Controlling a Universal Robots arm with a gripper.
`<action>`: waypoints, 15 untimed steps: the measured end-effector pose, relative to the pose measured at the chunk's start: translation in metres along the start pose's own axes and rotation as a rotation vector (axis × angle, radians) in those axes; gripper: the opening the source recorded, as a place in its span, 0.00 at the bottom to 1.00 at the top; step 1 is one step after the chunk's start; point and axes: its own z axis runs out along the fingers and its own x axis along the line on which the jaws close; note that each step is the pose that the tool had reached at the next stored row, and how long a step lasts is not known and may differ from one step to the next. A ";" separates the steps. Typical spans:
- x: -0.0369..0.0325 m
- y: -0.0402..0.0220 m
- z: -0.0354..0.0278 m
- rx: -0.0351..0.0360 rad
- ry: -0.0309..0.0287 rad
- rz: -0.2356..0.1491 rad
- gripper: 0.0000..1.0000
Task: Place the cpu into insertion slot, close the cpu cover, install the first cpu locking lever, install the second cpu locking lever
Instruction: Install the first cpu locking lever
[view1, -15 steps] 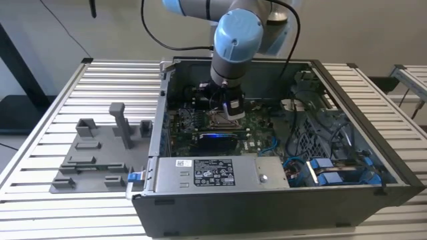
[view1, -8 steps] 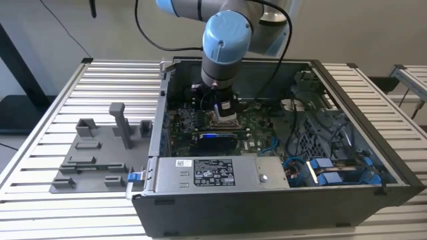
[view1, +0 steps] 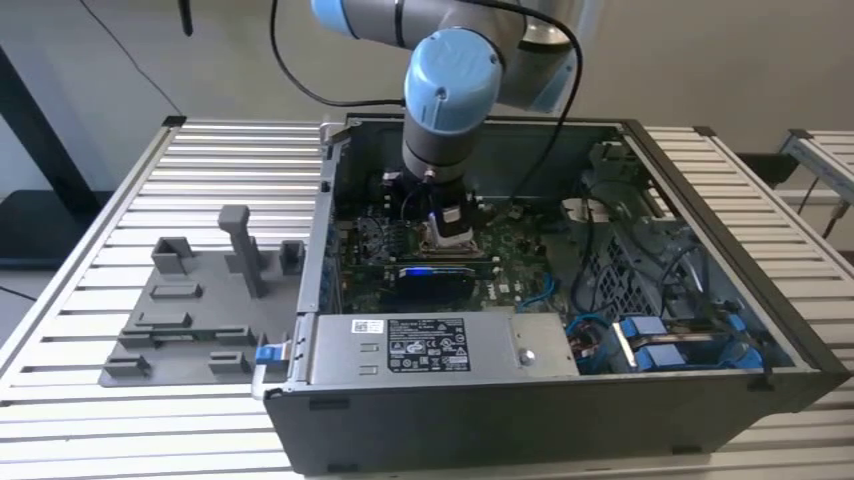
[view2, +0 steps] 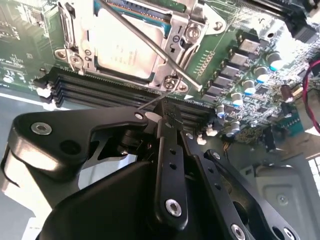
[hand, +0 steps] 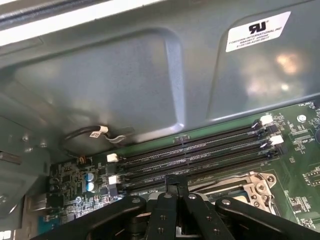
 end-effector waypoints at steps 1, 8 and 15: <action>0.0000 -0.0001 0.0003 0.0002 0.0000 -0.001 0.11; -0.0002 -0.0007 0.0027 0.0005 0.0012 -0.005 0.11; -0.0009 -0.0013 0.0043 0.0007 0.0025 -0.008 0.11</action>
